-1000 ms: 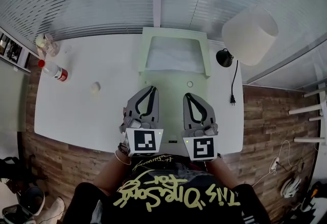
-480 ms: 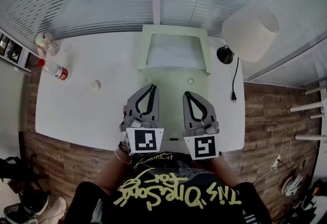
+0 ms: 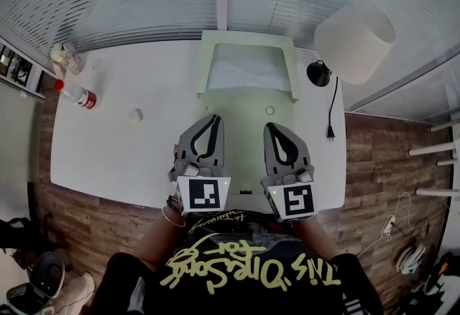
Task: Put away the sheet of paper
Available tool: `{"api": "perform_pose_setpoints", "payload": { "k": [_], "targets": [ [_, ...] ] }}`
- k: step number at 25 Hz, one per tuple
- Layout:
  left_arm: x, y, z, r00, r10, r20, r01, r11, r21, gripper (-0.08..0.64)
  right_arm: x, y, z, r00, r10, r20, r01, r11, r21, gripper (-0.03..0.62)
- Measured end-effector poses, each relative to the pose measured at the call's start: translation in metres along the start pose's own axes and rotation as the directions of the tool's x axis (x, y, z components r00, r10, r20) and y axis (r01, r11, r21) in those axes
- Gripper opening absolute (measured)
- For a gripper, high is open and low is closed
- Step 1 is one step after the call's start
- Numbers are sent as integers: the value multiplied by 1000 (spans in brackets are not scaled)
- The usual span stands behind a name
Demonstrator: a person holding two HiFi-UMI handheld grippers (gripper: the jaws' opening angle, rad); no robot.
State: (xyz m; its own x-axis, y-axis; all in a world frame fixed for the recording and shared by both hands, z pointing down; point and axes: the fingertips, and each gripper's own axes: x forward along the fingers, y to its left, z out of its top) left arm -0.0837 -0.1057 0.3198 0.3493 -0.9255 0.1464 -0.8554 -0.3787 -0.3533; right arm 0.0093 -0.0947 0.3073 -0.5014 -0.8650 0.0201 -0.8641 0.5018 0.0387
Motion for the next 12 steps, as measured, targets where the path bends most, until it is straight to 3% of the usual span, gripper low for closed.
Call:
{"api": "perform_pose_setpoints", "payload": {
  "k": [7, 12],
  "targets": [
    [0, -3, -4, 1000, -1, -26, 1, 1000, -18, 18, -3, -3, 0, 1000, -4, -8, 4, 1000, 20, 6],
    [1, 0, 0, 1000, 6, 10, -6, 1000, 3, 18, -10, -7, -19, 994, -1, -108, -1, 1000, -12, 5]
  ]
}}
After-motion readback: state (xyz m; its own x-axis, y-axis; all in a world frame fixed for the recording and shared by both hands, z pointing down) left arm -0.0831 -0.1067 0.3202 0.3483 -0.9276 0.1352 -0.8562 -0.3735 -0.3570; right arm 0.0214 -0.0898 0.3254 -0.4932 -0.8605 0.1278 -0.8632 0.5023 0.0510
